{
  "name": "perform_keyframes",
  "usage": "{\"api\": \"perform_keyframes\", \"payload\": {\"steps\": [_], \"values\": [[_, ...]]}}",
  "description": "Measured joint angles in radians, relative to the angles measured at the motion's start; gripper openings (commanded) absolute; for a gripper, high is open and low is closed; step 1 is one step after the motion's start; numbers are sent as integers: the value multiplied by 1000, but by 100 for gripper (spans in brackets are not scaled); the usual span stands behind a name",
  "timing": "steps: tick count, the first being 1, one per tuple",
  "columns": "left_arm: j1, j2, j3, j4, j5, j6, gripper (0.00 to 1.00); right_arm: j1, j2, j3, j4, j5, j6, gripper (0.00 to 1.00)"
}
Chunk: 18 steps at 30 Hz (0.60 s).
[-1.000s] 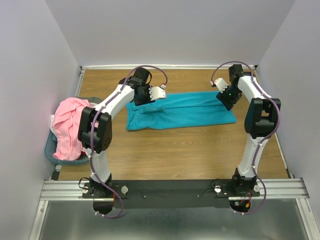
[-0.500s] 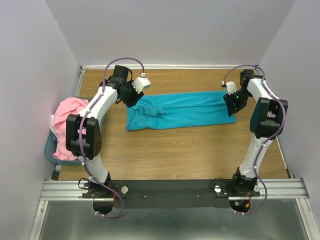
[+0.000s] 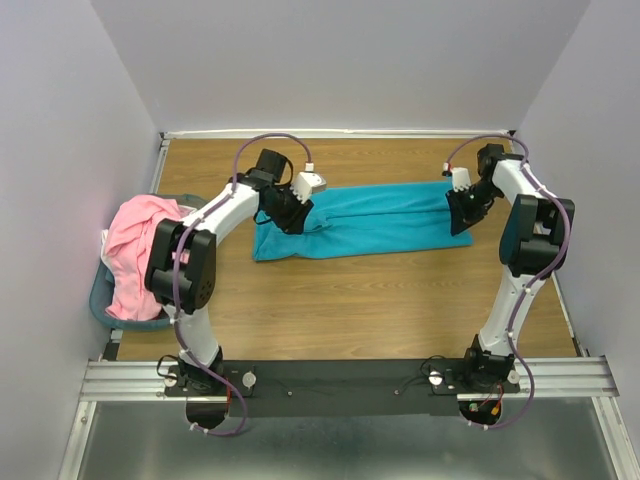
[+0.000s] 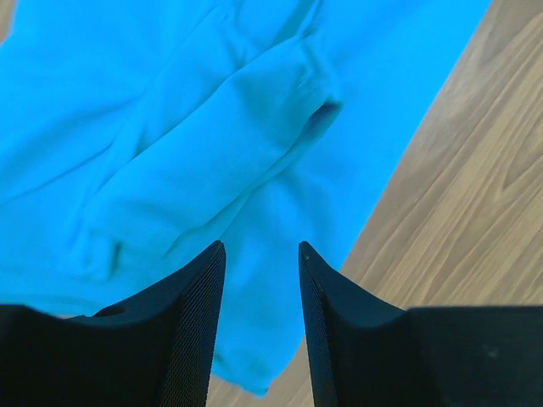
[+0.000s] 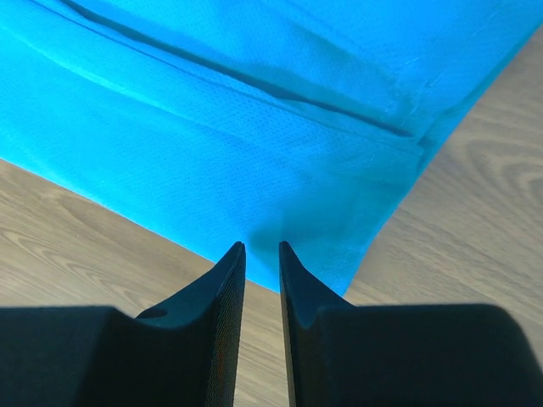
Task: Fold and stack the t-shirts
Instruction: Fold the tshirt
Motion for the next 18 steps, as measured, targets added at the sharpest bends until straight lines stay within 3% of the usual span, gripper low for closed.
{"api": "perform_keyframes", "payload": {"steps": [9, 18], "values": [[-102, 110, 26, 31, 9, -63, 46, 0, 23, -18, 6, 2, 11, 29], [-113, 234, 213, 57, -82, -105, 46, 0, 39, -27, 18, 10, 11, 29]]}}
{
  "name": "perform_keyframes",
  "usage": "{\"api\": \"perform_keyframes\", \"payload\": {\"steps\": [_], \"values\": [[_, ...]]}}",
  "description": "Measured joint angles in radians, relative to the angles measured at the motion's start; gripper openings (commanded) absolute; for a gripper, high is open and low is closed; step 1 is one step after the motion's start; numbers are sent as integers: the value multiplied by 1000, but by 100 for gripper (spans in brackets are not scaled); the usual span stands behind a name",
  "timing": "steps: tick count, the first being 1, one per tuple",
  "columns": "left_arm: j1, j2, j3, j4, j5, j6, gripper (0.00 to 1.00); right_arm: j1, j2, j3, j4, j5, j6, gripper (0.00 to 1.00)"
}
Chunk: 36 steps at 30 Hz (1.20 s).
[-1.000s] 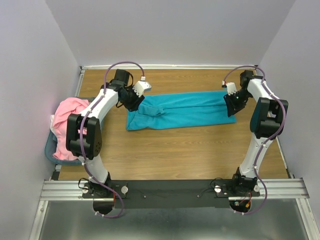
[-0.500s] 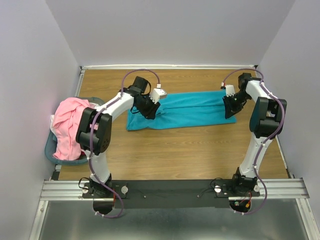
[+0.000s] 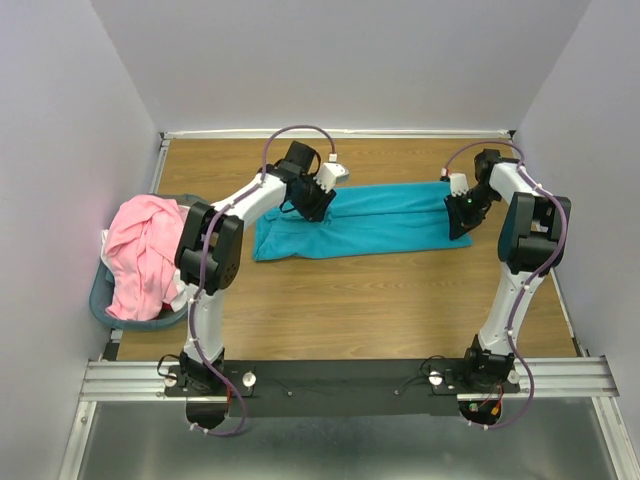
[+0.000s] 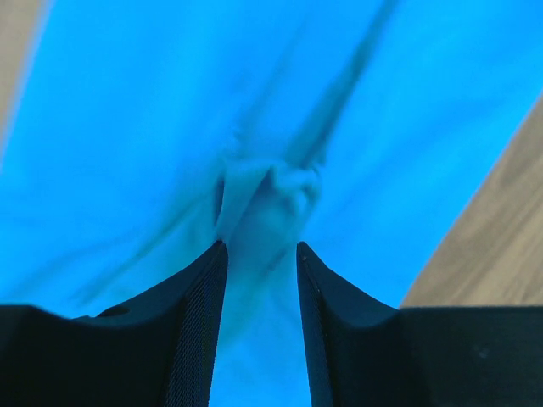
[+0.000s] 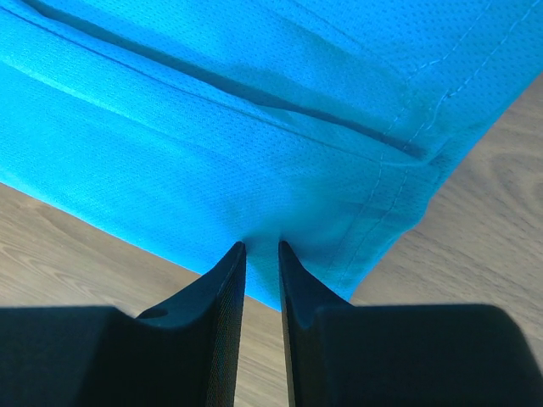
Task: Fold and stack the t-shirts
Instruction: Fold the tshirt
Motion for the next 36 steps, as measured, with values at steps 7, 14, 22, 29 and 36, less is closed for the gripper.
{"api": "perform_keyframes", "payload": {"steps": [7, 14, 22, 29, 36], "values": [[-17, 42, 143, 10, -79, 11, 47, 0, 0, -2, 2, 3, 0, 29], [-32, 51, 143, 13, -128, 24, 47, 0, 0, -2, 2, 3, 0, 29], [-18, -148, -90, 10, -123, 13, 47, 6, -14, 69, -4, 4, 1, 30], [13, -221, -270, -6, -103, -32, 47, 72, -18, 179, 4, 17, 4, 29], [54, -201, -297, -21, -119, -61, 45, 120, 60, 199, 23, 50, 8, 29]]}}
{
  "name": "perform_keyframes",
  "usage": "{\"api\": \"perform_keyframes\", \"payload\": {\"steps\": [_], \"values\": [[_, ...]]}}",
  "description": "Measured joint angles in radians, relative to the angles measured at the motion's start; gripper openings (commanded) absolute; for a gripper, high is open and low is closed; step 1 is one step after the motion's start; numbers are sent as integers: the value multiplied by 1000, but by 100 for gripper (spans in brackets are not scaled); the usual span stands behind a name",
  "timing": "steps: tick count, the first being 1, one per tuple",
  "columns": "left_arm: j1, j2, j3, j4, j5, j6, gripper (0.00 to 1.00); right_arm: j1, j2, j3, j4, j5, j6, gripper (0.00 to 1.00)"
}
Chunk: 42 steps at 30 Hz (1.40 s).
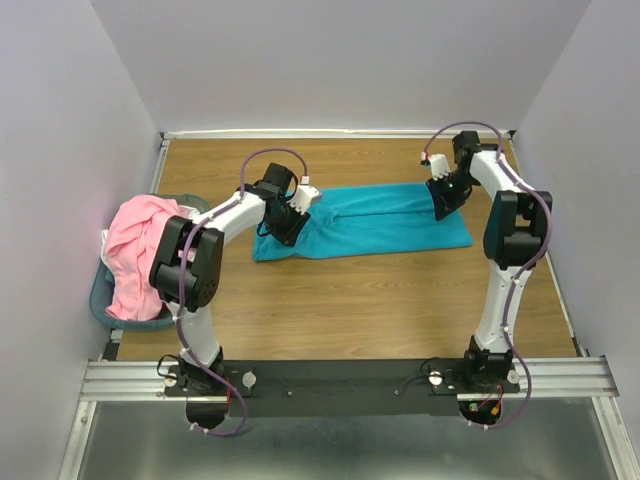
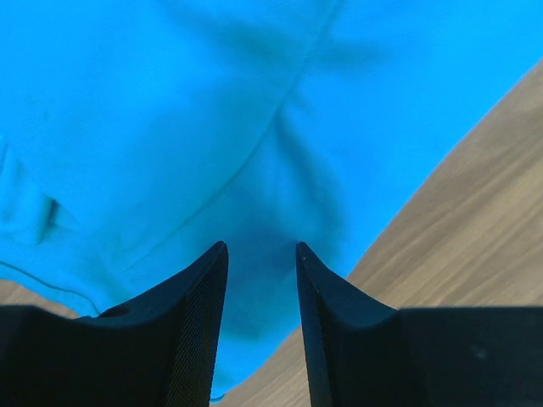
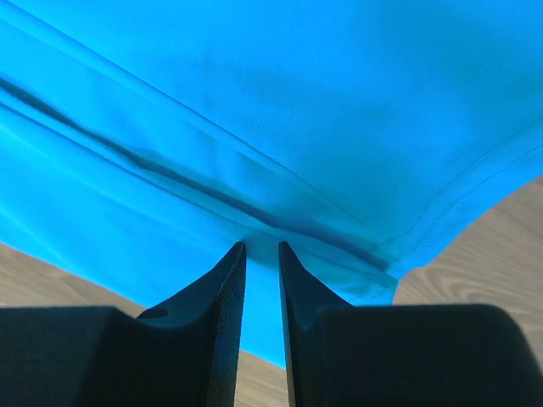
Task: Fold and stack the t-shirts
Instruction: Fold the tshirt
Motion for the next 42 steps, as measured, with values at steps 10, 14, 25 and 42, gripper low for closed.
{"api": "perform_keyframes", "payload": {"steps": [10, 14, 25, 42], "values": [[64, 164, 156, -26, -84, 22, 44, 35, -120, -291, 112, 92, -17, 27], [112, 333, 434, -87, -138, 74, 46, 134, -238, -462, 117, 108, -21, 28], [141, 375, 866, -101, -129, 91, 49, 226, -311, -256, -31, -47, 16, 27], [110, 255, 432, -49, 16, -42, 48, 251, -164, -362, 67, 39, 45, 24]]}}
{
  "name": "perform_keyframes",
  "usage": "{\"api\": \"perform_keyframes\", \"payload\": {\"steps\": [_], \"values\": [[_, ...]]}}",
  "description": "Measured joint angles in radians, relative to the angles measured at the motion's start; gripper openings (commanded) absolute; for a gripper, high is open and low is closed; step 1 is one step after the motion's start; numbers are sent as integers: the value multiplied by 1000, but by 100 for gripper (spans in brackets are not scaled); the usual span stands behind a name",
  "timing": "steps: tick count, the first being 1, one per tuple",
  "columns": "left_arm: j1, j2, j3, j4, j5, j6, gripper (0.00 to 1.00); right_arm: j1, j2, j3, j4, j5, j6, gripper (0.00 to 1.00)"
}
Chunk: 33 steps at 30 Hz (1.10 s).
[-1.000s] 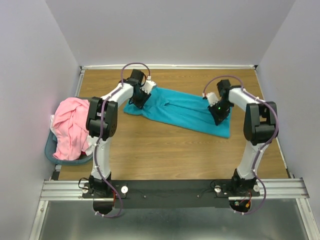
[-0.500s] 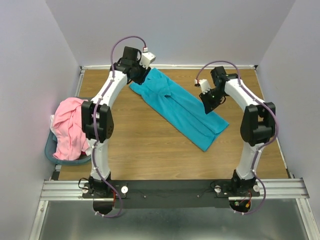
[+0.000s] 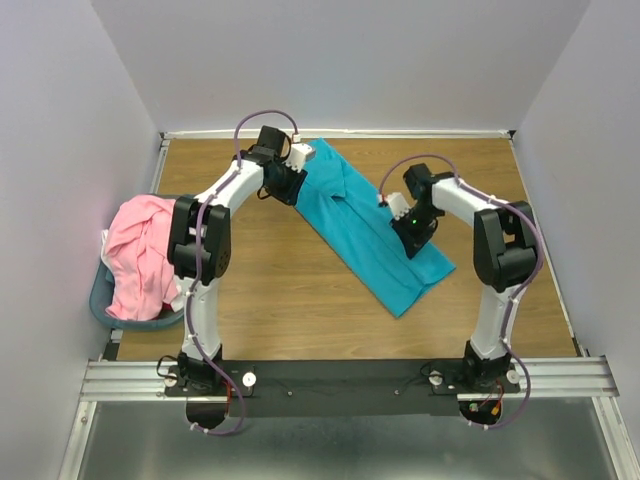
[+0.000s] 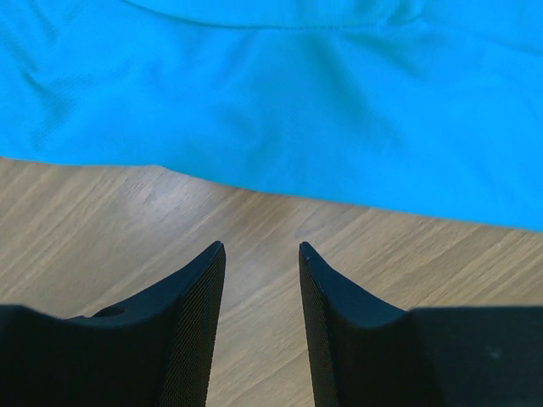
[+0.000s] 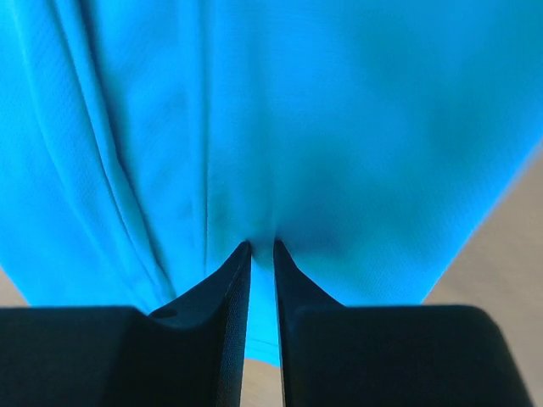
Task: Fold and stack the t-shirts
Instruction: Fold the tshirt
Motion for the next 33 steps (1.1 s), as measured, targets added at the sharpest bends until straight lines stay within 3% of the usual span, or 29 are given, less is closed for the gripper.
{"api": "perform_keyframes", "payload": {"steps": [4, 9, 17, 24, 29, 31, 33], "values": [[-17, 25, 37, 8, -5, -9, 48, 128, -77, -124, -2, -28, 35, 25], [-61, 44, 43, 12, -22, -11, 48, 271, -100, -158, -46, -235, 80, 30], [-100, 164, 130, -6, -48, -7, 48, 232, -166, -19, -91, -389, 116, 31], [-99, 340, 412, -61, -63, 22, 49, 94, -141, 75, -88, -419, 140, 31], [-96, 468, 629, -70, -90, 63, 63, 19, -69, 163, -74, -410, 164, 32], [-93, 474, 647, -67, -98, 80, 75, 20, -46, 196, -70, -408, 166, 42], [-90, 462, 646, -64, -98, 95, 98, 25, -37, 233, -68, -405, 166, 52]]}}
